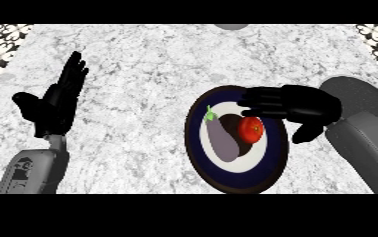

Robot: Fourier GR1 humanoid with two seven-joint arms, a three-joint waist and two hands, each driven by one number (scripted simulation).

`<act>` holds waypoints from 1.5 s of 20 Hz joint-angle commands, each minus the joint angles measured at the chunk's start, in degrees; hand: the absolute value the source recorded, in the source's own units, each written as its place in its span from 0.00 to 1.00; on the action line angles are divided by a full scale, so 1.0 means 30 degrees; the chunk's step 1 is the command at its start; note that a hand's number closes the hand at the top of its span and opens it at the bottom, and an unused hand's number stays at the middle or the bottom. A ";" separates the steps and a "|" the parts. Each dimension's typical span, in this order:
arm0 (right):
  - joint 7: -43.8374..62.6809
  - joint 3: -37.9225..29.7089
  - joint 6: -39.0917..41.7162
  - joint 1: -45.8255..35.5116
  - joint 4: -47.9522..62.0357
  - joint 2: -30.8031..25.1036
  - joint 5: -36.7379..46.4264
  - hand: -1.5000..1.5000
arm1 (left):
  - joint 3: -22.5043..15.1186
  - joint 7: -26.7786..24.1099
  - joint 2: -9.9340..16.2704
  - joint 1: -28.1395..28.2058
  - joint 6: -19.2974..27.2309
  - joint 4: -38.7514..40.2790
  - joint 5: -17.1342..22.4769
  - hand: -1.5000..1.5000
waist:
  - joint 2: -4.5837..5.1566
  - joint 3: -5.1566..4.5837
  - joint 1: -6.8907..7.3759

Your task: Pick the tomato from the plate and place it in the pan

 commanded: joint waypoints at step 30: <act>-0.1673 -0.1183 -0.1850 -0.0229 0.3824 0.6197 0.9087 1.00 | 0.1620 -0.1464 -0.0591 -0.0033 -0.1451 0.1379 -0.0684 0.50 | 0.0036 -0.0001 0.0049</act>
